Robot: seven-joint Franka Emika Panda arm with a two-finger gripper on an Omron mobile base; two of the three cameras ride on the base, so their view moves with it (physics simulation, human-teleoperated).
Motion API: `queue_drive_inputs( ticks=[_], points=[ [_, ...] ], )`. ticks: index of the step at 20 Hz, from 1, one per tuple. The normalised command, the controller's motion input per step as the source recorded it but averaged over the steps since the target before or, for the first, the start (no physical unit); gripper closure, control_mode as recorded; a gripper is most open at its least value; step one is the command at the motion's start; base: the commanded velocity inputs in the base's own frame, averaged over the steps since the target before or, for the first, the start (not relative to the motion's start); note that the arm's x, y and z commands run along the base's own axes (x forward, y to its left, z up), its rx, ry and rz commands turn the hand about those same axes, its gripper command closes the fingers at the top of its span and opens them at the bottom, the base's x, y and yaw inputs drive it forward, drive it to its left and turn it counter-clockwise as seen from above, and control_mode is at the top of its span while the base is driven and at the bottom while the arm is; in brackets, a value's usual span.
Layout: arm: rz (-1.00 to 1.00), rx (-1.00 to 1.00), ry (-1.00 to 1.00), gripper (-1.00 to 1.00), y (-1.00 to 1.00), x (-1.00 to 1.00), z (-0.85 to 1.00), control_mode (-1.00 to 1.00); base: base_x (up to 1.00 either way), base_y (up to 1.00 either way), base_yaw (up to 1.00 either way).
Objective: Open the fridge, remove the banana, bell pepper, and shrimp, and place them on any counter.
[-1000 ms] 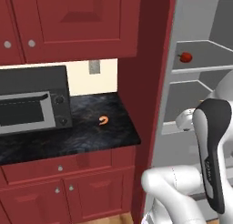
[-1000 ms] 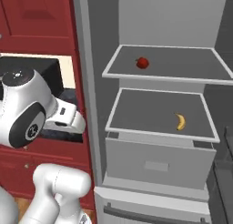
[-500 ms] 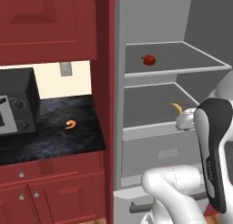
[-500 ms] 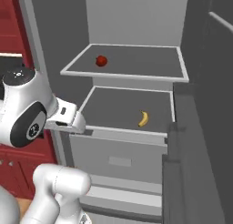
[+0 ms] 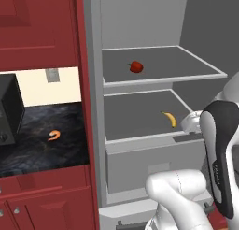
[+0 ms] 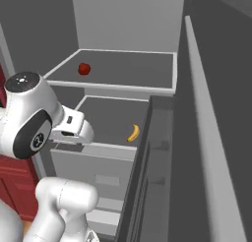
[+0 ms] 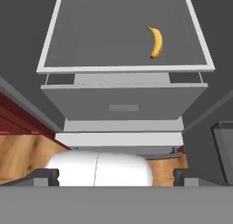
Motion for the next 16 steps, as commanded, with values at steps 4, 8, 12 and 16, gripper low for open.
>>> queue_drive_inputs(
  ticks=[4, 8, 12, 16],
  points=[
    [0.00, 0.00, 0.00, -1.00, 0.00, 0.13, -0.09, -1.00, 0.38, -0.07, -0.01],
    [-0.07, 0.00, 0.00, -1.00, -0.11, 0.44, -0.39, -1.00, 0.00, 0.00, 0.00],
    [-0.14, 0.00, 0.00, -1.00, -0.18, 0.42, -0.41, -1.00, 0.00, 0.00, 0.00],
    [-0.13, 0.00, -0.02, -1.00, -0.32, 0.28, -0.23, -1.00, 0.00, 0.00, 0.00]
  ],
)
